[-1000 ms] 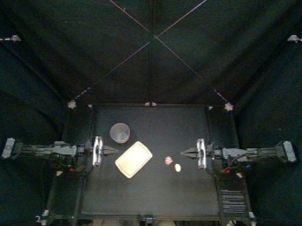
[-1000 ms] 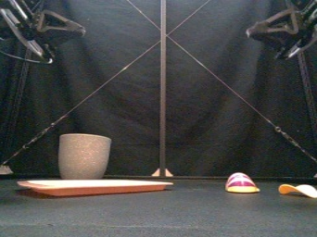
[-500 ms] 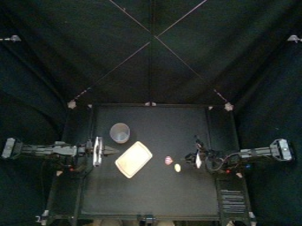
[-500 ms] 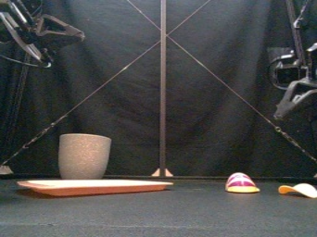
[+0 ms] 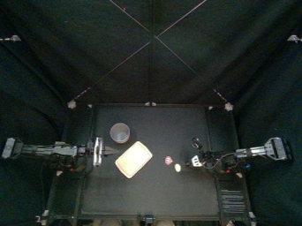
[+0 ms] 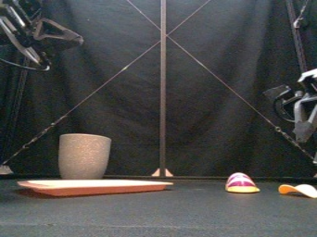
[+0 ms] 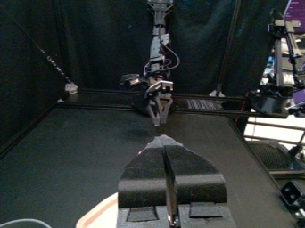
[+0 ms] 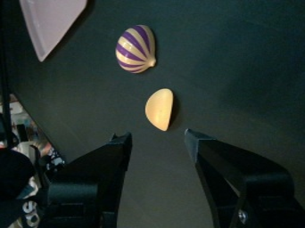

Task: Pick the chip then place it on the pink plate
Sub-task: Pick the chip

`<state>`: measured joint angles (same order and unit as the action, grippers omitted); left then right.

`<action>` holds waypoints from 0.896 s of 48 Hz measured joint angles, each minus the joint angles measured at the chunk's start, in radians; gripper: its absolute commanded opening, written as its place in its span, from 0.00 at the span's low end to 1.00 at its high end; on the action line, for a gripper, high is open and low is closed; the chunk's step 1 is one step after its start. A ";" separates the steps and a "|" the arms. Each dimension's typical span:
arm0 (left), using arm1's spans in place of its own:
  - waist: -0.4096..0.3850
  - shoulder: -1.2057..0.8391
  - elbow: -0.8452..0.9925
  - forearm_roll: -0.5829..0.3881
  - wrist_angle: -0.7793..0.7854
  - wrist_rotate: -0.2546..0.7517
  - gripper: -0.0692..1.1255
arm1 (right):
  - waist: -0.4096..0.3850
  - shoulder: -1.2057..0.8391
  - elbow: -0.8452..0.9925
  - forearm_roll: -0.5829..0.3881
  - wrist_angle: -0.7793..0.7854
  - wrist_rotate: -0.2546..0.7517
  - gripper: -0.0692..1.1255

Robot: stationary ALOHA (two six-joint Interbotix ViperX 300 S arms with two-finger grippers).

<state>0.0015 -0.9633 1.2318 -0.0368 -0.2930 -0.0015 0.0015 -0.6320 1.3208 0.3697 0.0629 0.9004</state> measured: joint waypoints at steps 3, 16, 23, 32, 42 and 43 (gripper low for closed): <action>0.000 0.000 0.005 0.000 0.000 0.000 0.07 | -0.002 0.040 -0.015 -0.009 0.005 0.031 0.79; 0.002 0.000 0.012 0.002 -0.002 0.003 0.07 | 0.014 0.184 -0.071 -0.017 0.015 0.091 0.78; 0.003 0.000 0.012 0.005 -0.002 0.006 0.07 | 0.025 0.229 -0.097 -0.006 0.026 0.091 0.78; 0.008 -0.005 0.014 0.008 -0.002 0.005 0.07 | 0.035 0.293 -0.124 -0.002 0.031 0.091 0.78; 0.008 -0.012 0.012 0.008 0.002 0.005 0.07 | 0.038 0.370 -0.153 -0.002 0.028 0.091 0.78; 0.009 -0.012 0.014 0.008 0.002 0.005 0.07 | 0.040 0.376 -0.158 -0.002 0.026 0.091 0.78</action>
<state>0.0107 -0.9756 1.2456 -0.0291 -0.2915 0.0031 0.0414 -0.2562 1.1628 0.3682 0.0890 0.9910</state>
